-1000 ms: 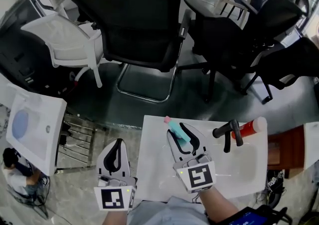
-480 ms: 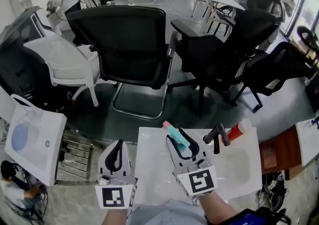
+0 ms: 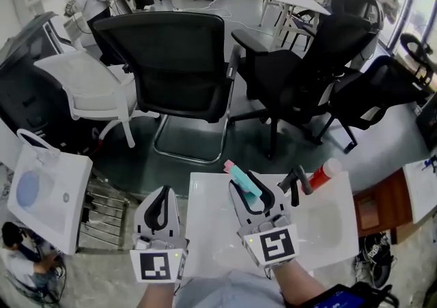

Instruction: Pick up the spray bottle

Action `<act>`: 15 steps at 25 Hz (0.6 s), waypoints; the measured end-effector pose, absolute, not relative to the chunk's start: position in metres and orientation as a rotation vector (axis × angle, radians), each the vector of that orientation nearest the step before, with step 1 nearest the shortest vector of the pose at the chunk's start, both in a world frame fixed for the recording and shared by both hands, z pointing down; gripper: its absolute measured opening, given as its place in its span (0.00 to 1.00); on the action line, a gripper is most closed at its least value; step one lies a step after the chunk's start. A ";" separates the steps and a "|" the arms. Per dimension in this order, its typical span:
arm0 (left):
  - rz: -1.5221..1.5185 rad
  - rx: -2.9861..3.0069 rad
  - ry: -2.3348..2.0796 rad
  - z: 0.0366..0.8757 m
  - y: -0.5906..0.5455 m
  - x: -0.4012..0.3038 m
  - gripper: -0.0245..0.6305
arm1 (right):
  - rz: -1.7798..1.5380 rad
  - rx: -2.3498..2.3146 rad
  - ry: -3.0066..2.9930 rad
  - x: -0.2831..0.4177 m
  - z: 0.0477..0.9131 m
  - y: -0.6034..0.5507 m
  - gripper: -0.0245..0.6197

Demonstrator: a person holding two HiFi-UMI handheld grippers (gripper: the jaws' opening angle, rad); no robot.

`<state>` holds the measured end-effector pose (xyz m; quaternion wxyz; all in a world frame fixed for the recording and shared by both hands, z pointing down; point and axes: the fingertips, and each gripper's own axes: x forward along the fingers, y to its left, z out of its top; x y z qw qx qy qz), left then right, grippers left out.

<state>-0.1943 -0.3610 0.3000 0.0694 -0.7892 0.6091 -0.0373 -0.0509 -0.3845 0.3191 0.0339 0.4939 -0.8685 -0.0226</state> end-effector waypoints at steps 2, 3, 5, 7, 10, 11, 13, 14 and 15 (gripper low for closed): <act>-0.108 -2.376 1.830 0.299 -0.360 -0.194 0.06 | -0.084 1.524 -2.672 -0.050 0.318 -0.383 0.29; -0.104 -2.376 1.828 0.298 -0.359 -0.193 0.06 | -0.102 1.531 -2.673 -0.050 0.316 -0.383 0.29; -0.099 -2.378 1.823 0.297 -0.359 -0.191 0.06 | -0.141 1.546 -2.674 -0.048 0.312 -0.383 0.29; -0.095 -2.378 1.817 0.296 -0.358 -0.189 0.06 | -0.166 1.556 -2.672 -0.047 0.310 -0.383 0.29; -0.095 -2.379 1.813 0.295 -0.357 -0.189 0.06 | -0.152 1.559 -2.671 -0.047 0.310 -0.382 0.29; -0.095 -2.379 1.812 0.295 -0.357 -0.189 0.06 | -0.146 1.560 -2.673 -0.047 0.310 -0.382 0.28; -0.094 -2.377 1.809 0.294 -0.357 -0.189 0.06 | -0.144 1.561 -2.675 -0.047 0.310 -0.382 0.28; -0.094 -2.376 1.809 0.294 -0.356 -0.189 0.06 | -0.145 1.561 -2.677 -0.047 0.310 -0.382 0.28; -0.094 -2.376 1.809 0.294 -0.356 -0.188 0.06 | -0.146 1.563 -2.681 -0.046 0.309 -0.382 0.28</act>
